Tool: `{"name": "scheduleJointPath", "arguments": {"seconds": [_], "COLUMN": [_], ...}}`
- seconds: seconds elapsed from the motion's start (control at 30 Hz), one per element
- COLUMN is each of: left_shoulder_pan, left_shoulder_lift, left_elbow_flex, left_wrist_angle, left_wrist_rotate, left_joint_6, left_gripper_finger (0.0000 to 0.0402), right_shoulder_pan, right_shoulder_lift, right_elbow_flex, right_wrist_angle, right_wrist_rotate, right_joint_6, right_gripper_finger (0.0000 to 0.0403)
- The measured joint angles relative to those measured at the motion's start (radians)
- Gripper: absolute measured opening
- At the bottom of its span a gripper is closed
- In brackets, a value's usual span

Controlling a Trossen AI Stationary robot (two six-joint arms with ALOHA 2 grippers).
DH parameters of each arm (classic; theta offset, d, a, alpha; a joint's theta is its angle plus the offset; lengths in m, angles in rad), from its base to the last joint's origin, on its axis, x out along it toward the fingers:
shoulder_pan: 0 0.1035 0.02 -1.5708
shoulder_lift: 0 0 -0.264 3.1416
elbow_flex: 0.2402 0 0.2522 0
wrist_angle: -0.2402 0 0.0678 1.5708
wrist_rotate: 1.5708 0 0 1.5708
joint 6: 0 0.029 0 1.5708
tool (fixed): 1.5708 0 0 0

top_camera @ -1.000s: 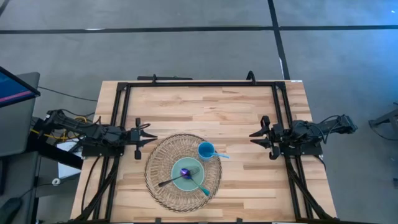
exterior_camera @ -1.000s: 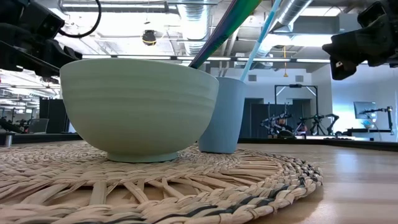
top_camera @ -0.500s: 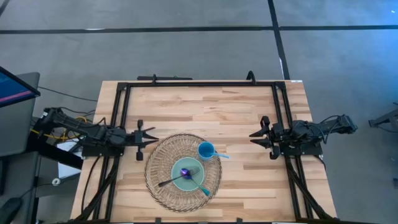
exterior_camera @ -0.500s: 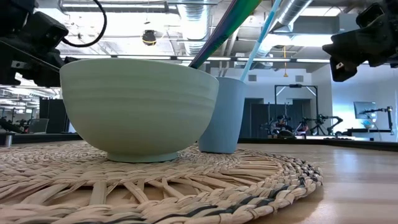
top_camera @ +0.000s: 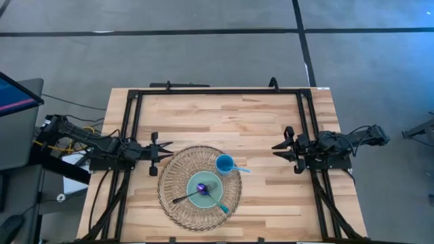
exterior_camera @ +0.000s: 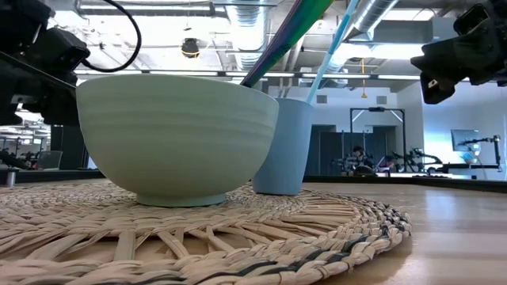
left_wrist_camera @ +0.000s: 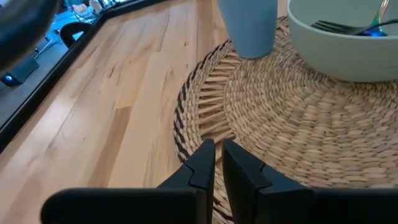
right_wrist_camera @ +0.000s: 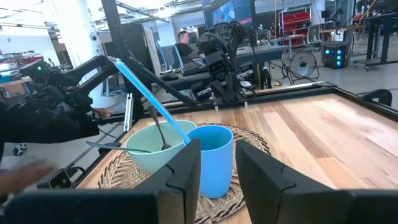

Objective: Pick & Place Utensil
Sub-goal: Return to Home Position

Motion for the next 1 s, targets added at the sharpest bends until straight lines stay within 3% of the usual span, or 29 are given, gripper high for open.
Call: {"name": "scheduleJointPath", "arguments": {"seconds": [0.73,1.0], "left_shoulder_pan": [0.0,0.0], "left_shoulder_lift": [0.04,0.04], "left_elbow_flex": [0.0,0.0], "left_wrist_angle": [0.015,0.08], "left_wrist_rotate": [0.0,0.0], "left_joint_6": [-0.005,-0.105], "left_gripper_finger": [0.003,0.0029], "right_shoulder_pan": [0.0,0.0], "right_shoulder_lift": [0.0,0.0], "right_elbow_flex": [-0.001,-0.001], "right_wrist_angle": [0.0,0.0], "right_wrist_rotate": [0.0,0.0], "right_joint_6": [0.0,0.0], "right_gripper_finger": [0.0095,0.0095]}}
